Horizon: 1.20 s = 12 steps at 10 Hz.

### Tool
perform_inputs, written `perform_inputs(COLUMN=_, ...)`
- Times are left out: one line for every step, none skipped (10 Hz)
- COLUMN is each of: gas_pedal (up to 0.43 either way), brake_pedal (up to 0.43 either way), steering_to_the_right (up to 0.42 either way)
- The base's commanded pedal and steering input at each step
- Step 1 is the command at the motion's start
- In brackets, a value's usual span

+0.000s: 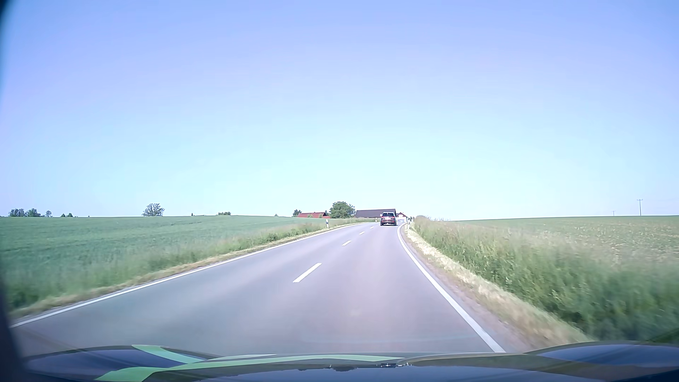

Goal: Follow the waypoints while adhering to traffic rules and regulations

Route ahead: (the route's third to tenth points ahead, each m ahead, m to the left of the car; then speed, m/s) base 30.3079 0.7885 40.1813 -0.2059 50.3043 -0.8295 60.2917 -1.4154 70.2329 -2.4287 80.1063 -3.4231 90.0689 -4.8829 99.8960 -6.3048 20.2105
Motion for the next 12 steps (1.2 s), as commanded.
perform_inputs(gas_pedal=0.197, brake_pedal=0.0, steering_to_the_right=0.011)
perform_inputs(gas_pedal=0.197, brake_pedal=0.0, steering_to_the_right=0.011)
perform_inputs(gas_pedal=0.157, brake_pedal=0.0, steering_to_the_right=0.01)
perform_inputs(gas_pedal=0.138, brake_pedal=0.0, steering_to_the_right=0.01)
perform_inputs(gas_pedal=0.138, brake_pedal=0.0, steering_to_the_right=0.01)
perform_inputs(gas_pedal=0.138, brake_pedal=0.0, steering_to_the_right=0.01)
perform_inputs(gas_pedal=0.13, brake_pedal=0.0, steering_to_the_right=0.009)
perform_inputs(gas_pedal=0.098, brake_pedal=0.0, steering_to_the_right=0.009)
perform_inputs(gas_pedal=0.098, brake_pedal=0.0, steering_to_the_right=0.01)
perform_inputs(gas_pedal=0.11, brake_pedal=0.0, steering_to_the_right=0.009)
perform_inputs(gas_pedal=0.13, brake_pedal=0.0, steering_to_the_right=0.009)
perform_inputs(gas_pedal=0.157, brake_pedal=0.0, steering_to_the_right=0.01)
